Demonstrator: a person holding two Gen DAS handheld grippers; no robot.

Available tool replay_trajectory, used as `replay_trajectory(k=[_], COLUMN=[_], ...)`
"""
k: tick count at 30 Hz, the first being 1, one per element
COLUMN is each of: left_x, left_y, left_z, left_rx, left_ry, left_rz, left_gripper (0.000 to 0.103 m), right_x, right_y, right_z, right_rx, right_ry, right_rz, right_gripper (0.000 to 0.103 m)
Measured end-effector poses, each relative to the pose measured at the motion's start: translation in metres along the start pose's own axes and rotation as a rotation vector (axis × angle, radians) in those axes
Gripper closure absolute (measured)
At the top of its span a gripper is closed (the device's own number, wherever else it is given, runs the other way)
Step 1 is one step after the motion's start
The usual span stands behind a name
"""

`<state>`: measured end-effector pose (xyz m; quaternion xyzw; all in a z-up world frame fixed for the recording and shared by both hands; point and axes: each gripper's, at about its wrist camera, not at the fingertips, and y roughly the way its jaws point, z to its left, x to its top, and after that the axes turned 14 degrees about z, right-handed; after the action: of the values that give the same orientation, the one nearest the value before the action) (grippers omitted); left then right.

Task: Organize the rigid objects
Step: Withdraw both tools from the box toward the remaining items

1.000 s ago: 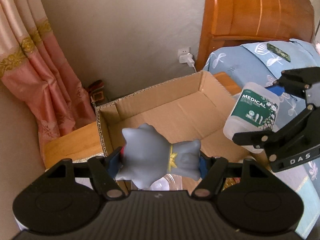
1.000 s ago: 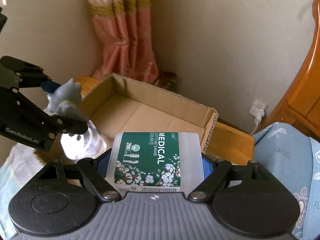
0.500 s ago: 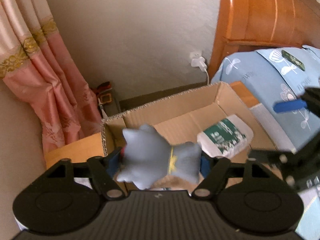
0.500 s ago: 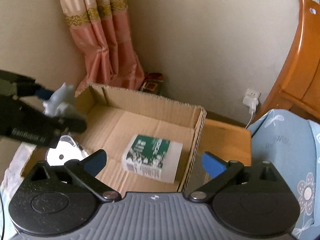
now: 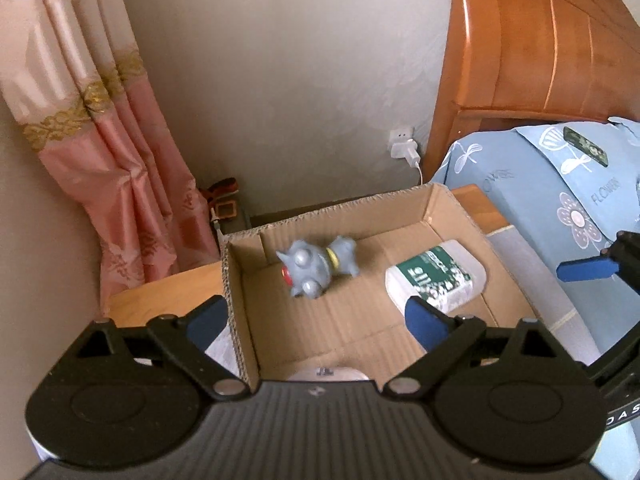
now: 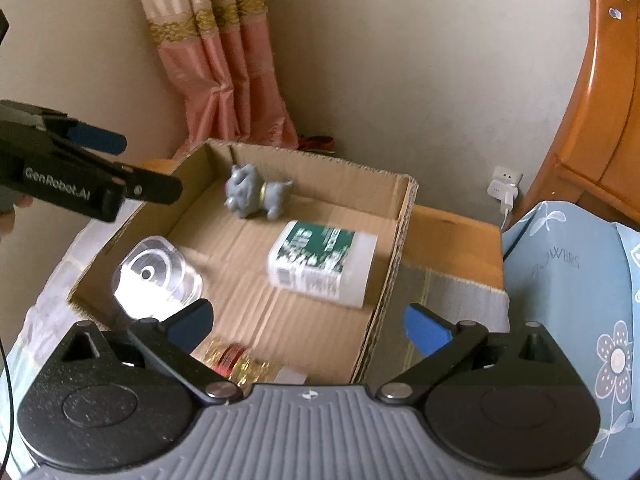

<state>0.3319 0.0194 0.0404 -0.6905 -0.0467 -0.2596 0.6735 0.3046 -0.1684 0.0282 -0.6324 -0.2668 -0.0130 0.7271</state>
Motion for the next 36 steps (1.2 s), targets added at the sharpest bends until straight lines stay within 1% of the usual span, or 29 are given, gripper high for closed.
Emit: replay_trajectory(k=[3, 8, 12, 15, 17, 18, 20, 22, 24, 26, 29, 32, 36], left_x=[-0.016, -0.048, -0.081, -0.106, -0.121, -0.130, -0.145, -0.159, -0.172, -0.182, -0.193, -0.202, -0.211], left_y=[-0.010, -0.023, -0.033, -0.034, -0.032, -0.030, -0.024, -0.016, -0.009, -0.001, 0.005, 0.009, 0.016], left_z=[0.000, 0.002, 0.004, 0.005, 0.004, 0.004, 0.003, 0.001, -0.001, -0.004, -0.010, -0.012, -0.010], left_rx=[0.004, 0.022, 0.026, 0.033, 0.047, 0.056, 0.066, 0.052, 0.032, 0.014, 0.024, 0.027, 0.081], left_ry=[-0.005, -0.022, -0.048, -0.082, -0.103, -0.117, -0.136, -0.151, -0.171, -0.181, -0.187, -0.187, -0.199], left_rz=[-0.018, -0.036, -0.047, -0.047, -0.033, -0.026, -0.010, 0.006, 0.022, 0.027, 0.020, 0.015, 0.023], left_gripper=[0.008, 0.008, 0.008, 0.008, 0.008, 0.008, 0.008, 0.008, 0.008, 0.008, 0.008, 0.008, 0.008], right_x=[-0.012, -0.035, -0.063, -0.085, -0.099, -0.105, -0.117, -0.128, -0.135, -0.140, -0.145, -0.149, -0.153], right_y=[-0.008, -0.022, -0.026, -0.022, -0.014, -0.011, -0.002, 0.007, 0.013, 0.018, 0.026, 0.035, 0.043], right_z=[0.007, 0.015, 0.019, 0.019, 0.018, 0.018, 0.019, 0.020, 0.020, 0.019, 0.020, 0.020, 0.019], right_rx=[-0.009, 0.003, -0.004, 0.021, 0.040, 0.036, 0.002, -0.005, 0.007, 0.005, -0.017, -0.017, -0.012], right_ry=[-0.008, 0.007, 0.034, 0.080, 0.115, 0.128, 0.161, 0.188, 0.212, 0.246, 0.292, 0.313, 0.322], right_rz=[-0.014, -0.042, -0.065, -0.065, -0.052, -0.048, -0.039, -0.034, -0.035, -0.048, -0.039, -0.024, -0.004], right_gripper=[0.000, 0.000, 0.000, 0.000, 0.000, 0.000, 0.000, 0.000, 0.000, 0.000, 0.000, 0.000, 0.000])
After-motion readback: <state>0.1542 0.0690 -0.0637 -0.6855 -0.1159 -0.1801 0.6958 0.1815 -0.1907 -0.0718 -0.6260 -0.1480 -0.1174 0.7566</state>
